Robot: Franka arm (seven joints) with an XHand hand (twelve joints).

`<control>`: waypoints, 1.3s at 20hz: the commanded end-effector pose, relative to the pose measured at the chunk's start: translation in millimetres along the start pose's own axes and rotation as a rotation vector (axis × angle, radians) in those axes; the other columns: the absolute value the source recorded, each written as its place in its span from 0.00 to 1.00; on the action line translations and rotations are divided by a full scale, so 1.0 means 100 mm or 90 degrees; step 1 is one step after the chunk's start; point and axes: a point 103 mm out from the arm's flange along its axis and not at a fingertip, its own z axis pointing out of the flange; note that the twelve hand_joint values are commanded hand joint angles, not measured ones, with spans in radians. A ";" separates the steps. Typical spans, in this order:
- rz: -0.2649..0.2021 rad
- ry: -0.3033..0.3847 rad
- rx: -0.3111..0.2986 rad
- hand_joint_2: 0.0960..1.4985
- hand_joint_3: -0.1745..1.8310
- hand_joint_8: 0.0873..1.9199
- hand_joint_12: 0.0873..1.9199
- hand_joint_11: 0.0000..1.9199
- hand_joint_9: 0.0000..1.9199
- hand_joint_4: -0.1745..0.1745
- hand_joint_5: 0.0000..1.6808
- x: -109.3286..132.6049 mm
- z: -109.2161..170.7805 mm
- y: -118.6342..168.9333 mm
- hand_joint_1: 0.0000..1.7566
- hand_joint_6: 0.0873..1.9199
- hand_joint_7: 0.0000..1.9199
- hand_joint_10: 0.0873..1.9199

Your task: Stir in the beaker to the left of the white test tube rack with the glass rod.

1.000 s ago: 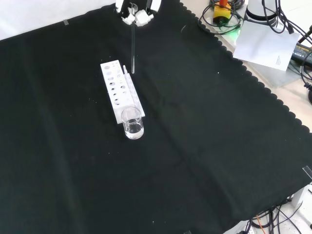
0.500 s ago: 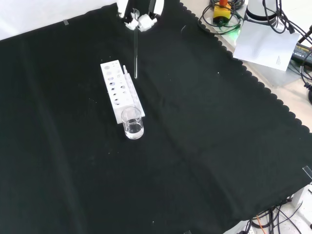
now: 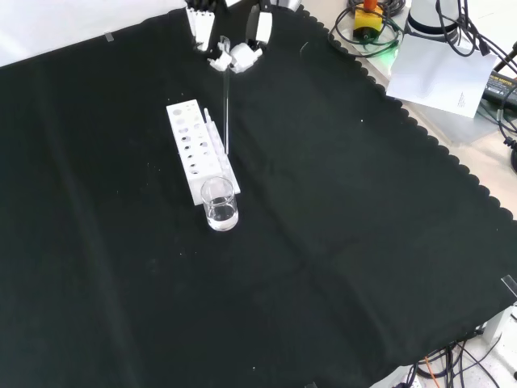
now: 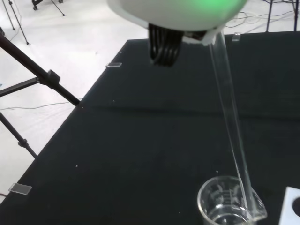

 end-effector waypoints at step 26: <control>-0.045 0.025 0.070 0.37 0.56 0.66 0.41 0.80 0.75 0.00 0.59 -0.22 0.95 0.64 0.74 0.54 0.60 0.58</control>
